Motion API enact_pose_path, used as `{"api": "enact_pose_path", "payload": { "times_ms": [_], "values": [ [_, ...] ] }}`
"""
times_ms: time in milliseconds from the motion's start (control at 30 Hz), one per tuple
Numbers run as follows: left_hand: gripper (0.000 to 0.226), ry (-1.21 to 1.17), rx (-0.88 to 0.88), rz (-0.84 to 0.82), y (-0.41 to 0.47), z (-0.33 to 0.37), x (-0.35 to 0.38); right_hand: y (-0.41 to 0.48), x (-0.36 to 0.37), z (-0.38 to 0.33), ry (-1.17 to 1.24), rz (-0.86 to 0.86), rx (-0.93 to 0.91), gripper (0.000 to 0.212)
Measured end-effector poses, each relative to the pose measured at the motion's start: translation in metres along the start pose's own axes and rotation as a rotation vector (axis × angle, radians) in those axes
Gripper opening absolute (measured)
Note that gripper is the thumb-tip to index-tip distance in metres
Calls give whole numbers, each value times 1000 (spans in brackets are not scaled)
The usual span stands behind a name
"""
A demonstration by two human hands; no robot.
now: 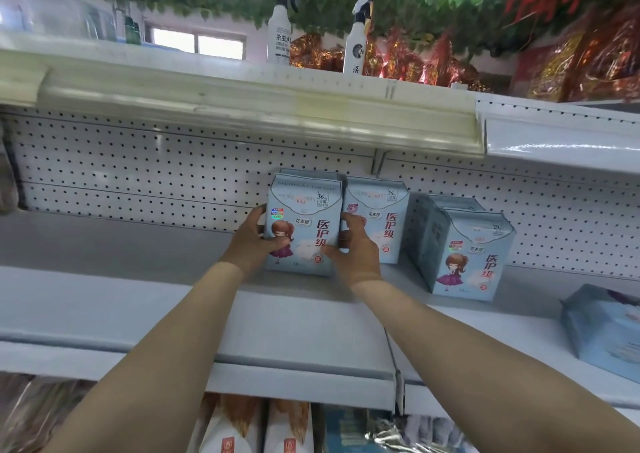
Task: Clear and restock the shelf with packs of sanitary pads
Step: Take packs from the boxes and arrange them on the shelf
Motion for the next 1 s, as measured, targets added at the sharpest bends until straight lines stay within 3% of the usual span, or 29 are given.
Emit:
{"api": "enact_pose_path", "payload": {
  "times_ms": [200, 400, 600, 767, 933, 1000],
  "values": [
    [72, 162, -28, 149, -10, 7, 2, 3, 2, -8, -132, -55, 58, 65],
    [94, 312, -132, 261, -27, 25, -1, 1, -15, -10, -157, -111, 120, 74],
    [91, 360, -43, 332, -50, 62, 16, -6, -56, -10, -145, -113, 133, 55],
    [92, 412, -3, 423, -78, 95, 43, -13, -107, -16, -192, -171, 135, 74],
    [90, 412, 65, 383, -98, 135, 96, -23, -178, -27, -393, -182, 36, 75],
    [85, 416, 145, 369, -106, 154, 125, -30, -214, -29, -371, -157, 22, 71]
  ]
}}
Point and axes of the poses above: each hand's wrist, its own y-axis towards the middle knuckle, its own x-axis out of the palm, z = x × y, the point moved 5 cm from there along y, towards the middle knuckle, and after that the axes turned 3 degrees about z, right-handed, at the moved point
